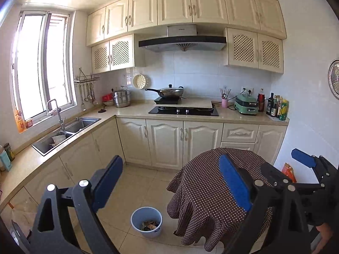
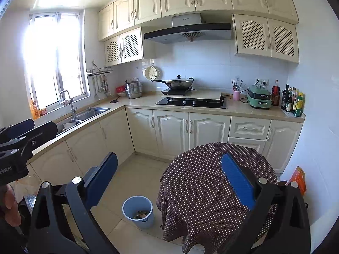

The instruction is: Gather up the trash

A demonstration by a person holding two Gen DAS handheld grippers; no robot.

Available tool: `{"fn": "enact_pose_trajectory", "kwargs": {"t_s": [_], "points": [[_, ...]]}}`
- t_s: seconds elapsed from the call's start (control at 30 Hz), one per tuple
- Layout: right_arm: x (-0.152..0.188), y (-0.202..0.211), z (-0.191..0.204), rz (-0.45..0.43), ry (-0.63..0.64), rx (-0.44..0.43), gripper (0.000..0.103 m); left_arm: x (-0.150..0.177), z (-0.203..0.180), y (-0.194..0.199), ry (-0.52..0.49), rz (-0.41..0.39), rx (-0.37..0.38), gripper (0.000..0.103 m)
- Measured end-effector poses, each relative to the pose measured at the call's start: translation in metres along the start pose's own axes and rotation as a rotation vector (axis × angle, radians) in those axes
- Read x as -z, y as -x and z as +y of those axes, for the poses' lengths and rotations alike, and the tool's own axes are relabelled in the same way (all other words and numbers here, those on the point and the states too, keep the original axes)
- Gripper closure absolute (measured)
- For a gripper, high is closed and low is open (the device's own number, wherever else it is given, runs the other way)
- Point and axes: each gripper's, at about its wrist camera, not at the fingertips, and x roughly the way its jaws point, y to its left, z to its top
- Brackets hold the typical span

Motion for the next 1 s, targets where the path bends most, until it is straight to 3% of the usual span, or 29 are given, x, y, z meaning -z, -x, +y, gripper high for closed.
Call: {"fn": "enact_pose_trajectory", "kwargs": {"t_s": [1.0], "points": [[-0.0042, -0.0031, 0.0011, 0.016, 0.015, -0.014, 0.008, -0.0012, 0.0048, -0.0016, 0.001, 0.013, 0.007, 0.012]]}}
